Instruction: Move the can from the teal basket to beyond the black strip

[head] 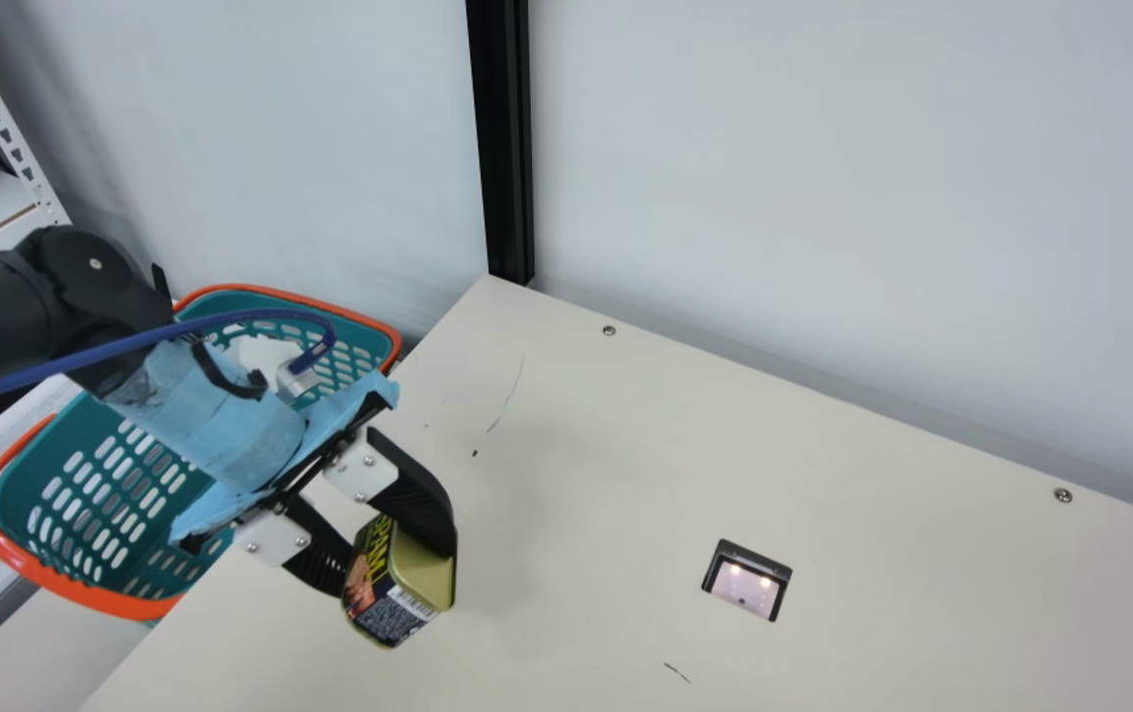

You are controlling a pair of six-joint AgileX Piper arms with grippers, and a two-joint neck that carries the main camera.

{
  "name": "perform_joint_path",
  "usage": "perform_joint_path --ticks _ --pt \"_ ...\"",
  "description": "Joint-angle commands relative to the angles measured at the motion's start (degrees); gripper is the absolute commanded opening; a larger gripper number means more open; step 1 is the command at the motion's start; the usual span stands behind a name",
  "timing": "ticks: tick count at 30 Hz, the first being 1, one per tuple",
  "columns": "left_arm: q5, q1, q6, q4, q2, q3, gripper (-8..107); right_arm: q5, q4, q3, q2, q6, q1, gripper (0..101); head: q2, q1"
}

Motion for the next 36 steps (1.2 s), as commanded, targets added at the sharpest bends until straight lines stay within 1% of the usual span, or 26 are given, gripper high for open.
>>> perform_joint_path --ticks 1,6,16,24,32,36 --pt "0.00 0.00 0.00 0.00 0.00 0.00 10 0.00 0.00 0.00 0.00 0.00 0.00 101 2.37 -1.24" --pt "0.00 0.00 0.00 0.00 0.00 0.00 10 0.00 0.00 0.00 0.00 0.00 0.00 101 2.16 1.07" --pt "0.00 0.00 0.00 0.00 0.00 0.00 10 0.00 0.00 0.00 0.00 0.00 0.00 101 -7.56 4.36" --pt "0.00 0.00 0.00 0.00 0.00 0.00 10 0.00 0.00 0.00 0.00 0.00 0.00 101 -17.25 4.79" --pt "-0.08 -0.02 0.14 -0.12 0.00 -0.04 10 0.00 0.00 0.00 0.00 0.00 0.00 101 -17.25 4.79" --pt "-2.42 -1.42 1.49 -1.28 -1.27 0.10 10 0.00 0.00 0.00 0.00 0.00 0.00 101 -17.25 4.79"
